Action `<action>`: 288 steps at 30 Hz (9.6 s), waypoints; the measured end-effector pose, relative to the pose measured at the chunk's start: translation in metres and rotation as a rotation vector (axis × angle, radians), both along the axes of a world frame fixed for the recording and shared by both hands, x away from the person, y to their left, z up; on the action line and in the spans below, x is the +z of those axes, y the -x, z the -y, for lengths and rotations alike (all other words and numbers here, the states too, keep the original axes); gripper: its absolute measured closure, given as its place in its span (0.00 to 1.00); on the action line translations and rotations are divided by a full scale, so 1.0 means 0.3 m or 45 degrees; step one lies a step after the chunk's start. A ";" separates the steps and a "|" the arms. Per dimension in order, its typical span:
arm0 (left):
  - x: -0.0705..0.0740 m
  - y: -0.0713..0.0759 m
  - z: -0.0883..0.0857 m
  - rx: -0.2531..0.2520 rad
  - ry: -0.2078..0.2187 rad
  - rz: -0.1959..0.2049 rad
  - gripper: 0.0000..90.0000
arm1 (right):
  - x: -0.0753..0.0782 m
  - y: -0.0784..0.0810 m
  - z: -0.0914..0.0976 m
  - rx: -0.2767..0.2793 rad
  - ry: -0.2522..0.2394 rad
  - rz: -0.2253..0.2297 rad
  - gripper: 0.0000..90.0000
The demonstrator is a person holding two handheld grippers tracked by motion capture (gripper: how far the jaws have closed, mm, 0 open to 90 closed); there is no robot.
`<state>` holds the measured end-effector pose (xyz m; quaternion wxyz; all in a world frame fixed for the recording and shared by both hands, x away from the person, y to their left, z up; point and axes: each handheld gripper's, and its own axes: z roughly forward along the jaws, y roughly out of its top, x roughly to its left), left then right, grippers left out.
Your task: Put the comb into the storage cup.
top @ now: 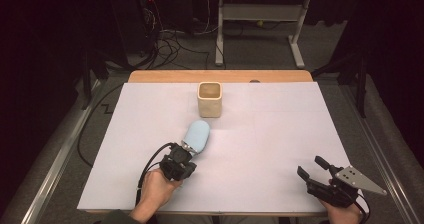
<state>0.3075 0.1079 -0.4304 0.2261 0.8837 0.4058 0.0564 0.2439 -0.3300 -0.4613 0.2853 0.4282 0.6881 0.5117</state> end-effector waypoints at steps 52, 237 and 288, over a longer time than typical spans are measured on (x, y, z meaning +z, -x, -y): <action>0.068 -0.068 -0.114 0.087 0.042 0.036 0.51 | 0.001 -0.001 0.002 -0.001 -0.010 -0.001 0.30; 0.068 -0.098 0.079 -0.160 0.023 0.045 0.77 | 0.011 -0.010 -0.009 -0.005 -0.063 0.029 0.23; 0.089 -0.103 0.182 -0.259 0.073 0.087 0.77 | 0.008 0.015 -0.140 0.116 -0.041 0.021 0.23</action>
